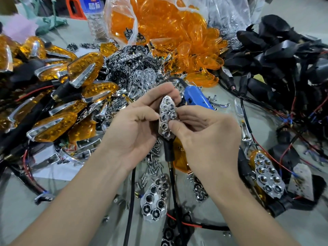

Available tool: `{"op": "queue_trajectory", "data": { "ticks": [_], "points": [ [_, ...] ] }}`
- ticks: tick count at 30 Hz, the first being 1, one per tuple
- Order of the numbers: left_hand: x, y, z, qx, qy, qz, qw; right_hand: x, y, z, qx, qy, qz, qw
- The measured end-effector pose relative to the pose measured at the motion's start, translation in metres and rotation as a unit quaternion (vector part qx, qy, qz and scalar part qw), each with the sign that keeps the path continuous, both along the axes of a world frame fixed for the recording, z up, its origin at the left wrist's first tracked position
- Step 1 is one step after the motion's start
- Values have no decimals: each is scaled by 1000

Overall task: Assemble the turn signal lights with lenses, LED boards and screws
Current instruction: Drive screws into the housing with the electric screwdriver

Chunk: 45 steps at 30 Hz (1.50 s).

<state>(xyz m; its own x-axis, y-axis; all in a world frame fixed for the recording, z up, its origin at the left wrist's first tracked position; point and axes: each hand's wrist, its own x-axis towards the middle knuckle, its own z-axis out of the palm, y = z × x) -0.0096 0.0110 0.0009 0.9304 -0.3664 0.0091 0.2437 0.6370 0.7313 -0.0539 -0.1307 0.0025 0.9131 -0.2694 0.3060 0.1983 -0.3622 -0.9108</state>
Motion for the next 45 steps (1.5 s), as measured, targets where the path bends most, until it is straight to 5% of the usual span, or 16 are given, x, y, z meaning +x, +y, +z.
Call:
{"op": "queue_trajectory", "data": {
  "ticks": [8,14,20,26,37,45],
  "points": [
    [-1,-5,2,55,4,30,998,0,7,-8,-19,21,-26,999],
    [3,-4,1,8,-7,44,999,4,6,-5,28,101,81,991],
    [0,-1,1,181,-103,71,975,8,-3,-6,112,97,63,987],
    [-3,0,-3,275,-163,154,935,8,-2,-8,88,78,71,991],
    [13,27,8,140,43,224,963,5,-14,1,-56,167,148,973],
    [10,29,6,163,50,286,943,0,-5,0,-86,218,214,948]
  ]
}}
